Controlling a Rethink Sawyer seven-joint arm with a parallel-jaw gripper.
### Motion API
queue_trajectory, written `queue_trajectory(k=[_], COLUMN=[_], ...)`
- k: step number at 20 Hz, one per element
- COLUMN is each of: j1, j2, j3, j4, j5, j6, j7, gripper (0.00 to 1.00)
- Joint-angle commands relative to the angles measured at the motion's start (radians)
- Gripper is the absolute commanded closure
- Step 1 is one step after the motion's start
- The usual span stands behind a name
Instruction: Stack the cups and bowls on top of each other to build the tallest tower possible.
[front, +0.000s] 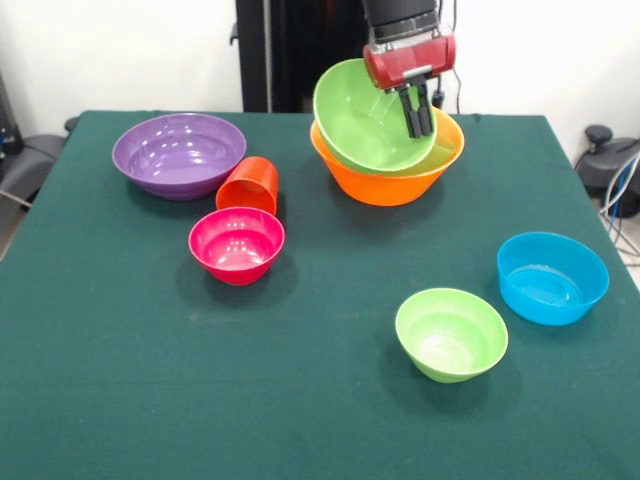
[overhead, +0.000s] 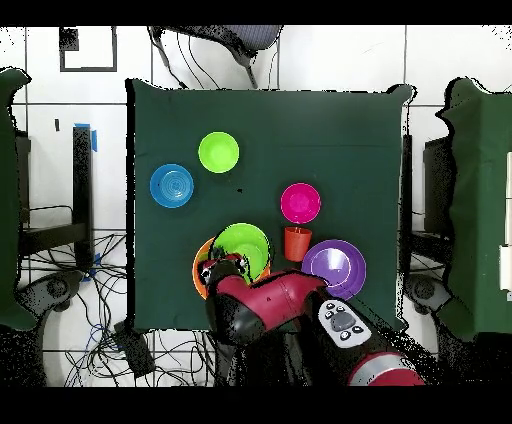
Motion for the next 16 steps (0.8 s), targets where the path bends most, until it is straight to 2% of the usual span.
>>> queue_trajectory(k=[1,16], j1=[0.017,-0.002], j2=[0.12,0.133], j3=[0.072,0.064], j4=[-0.018,-0.026], j5=[0.018,0.013], j6=[0.188,0.27], j7=[0.047,0.02], gripper=[1.0,1.0])
